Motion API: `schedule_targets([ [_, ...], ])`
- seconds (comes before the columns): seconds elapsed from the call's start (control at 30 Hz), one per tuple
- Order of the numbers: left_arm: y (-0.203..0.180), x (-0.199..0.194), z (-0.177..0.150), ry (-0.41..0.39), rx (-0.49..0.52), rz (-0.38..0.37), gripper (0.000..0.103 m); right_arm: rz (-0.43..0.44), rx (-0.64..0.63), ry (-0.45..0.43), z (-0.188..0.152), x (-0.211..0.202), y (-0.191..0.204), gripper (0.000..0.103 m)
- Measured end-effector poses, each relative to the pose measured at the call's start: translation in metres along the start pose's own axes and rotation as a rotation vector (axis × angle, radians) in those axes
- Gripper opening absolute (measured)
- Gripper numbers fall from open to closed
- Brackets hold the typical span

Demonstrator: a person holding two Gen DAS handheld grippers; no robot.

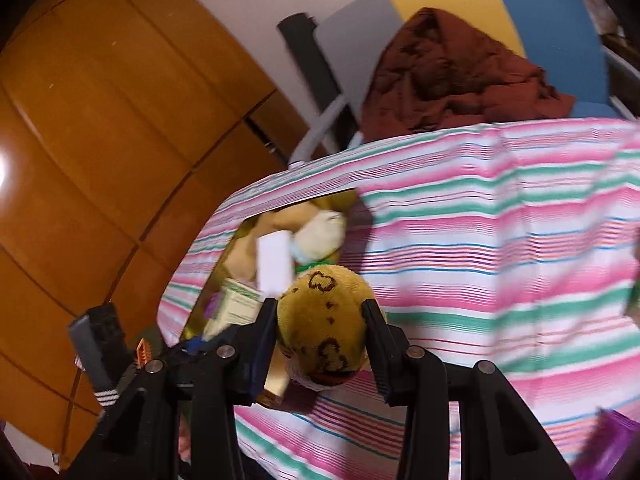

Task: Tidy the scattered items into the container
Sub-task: 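Carry the green box and yellow plush over the tray and open both grippers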

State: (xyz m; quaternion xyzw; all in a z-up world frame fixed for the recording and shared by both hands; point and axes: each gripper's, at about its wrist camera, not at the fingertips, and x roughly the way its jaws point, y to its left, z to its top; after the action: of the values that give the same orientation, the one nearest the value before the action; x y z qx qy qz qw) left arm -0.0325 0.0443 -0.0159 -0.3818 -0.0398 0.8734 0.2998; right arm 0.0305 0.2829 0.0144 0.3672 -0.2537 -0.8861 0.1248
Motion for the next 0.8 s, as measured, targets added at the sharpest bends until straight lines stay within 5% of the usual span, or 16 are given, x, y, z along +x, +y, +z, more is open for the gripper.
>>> schedule_targets([
  [0.57,0.042,0.018,-0.007,0.067,-0.070,0.091,0.033,-0.010,-0.122,0.126,-0.009,0.084,0.062,0.046],
  [0.67,0.049,0.015,-0.009,0.063,-0.124,0.090,0.047,-0.015,-0.120,0.132,-0.011,0.086,0.061,0.051],
  [0.7,0.051,0.012,-0.009,0.056,-0.145,0.086,0.054,-0.011,-0.112,0.123,-0.011,0.084,0.060,0.061],
  [0.73,0.052,0.012,-0.009,0.054,-0.157,0.083,0.054,-0.010,-0.101,0.108,-0.011,0.080,0.059,0.073],
  [0.8,0.055,0.009,-0.008,0.050,-0.189,0.074,0.054,-0.009,-0.090,0.082,-0.010,0.074,0.059,0.077],
])
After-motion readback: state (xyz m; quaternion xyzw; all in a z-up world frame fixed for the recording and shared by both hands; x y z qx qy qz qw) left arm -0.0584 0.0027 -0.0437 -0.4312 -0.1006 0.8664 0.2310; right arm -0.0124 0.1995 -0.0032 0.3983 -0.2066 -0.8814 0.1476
